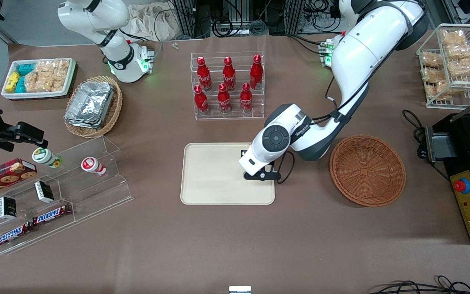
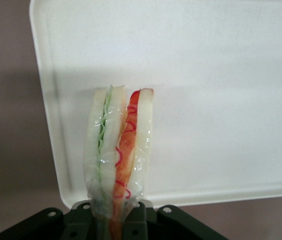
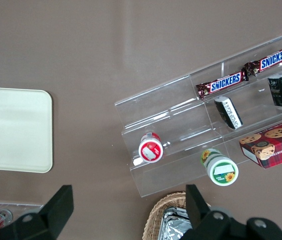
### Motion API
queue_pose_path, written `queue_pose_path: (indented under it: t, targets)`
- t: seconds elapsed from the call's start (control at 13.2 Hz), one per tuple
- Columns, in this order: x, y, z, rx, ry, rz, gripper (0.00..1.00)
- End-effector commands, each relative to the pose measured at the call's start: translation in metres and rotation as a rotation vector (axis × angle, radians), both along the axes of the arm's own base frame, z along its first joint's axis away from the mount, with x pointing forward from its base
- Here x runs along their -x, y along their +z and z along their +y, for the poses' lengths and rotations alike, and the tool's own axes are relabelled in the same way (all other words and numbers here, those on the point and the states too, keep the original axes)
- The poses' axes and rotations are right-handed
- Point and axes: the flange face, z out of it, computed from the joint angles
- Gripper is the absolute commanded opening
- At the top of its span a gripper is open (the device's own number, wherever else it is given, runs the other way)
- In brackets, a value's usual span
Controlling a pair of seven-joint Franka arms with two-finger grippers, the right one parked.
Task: Place sandwich from basket to tray
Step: 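Carry the held sandwich over to the cream tray, then lower the sandwich onto the tray and open the left gripper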
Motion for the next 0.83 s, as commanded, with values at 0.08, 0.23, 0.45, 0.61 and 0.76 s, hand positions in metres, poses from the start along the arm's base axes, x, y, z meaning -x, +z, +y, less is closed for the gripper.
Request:
queue_pose_path:
  t: [0.08, 0.23, 0.45, 0.61, 0.76]
  targets:
    - [0.009, -0.014, 0.004, -0.051, -0.054, -0.041, 0.00]
    - [0.007, -0.020, 0.007, -0.080, -0.077, -0.068, 0.00]
    - [-0.004, -0.028, 0.013, -0.085, -0.076, -0.100, 0.00]
    - [-0.006, -0.032, 0.013, -0.079, -0.080, -0.100, 0.00]
    - [-0.019, -0.037, 0.009, -0.054, -0.058, -0.105, 0.00]
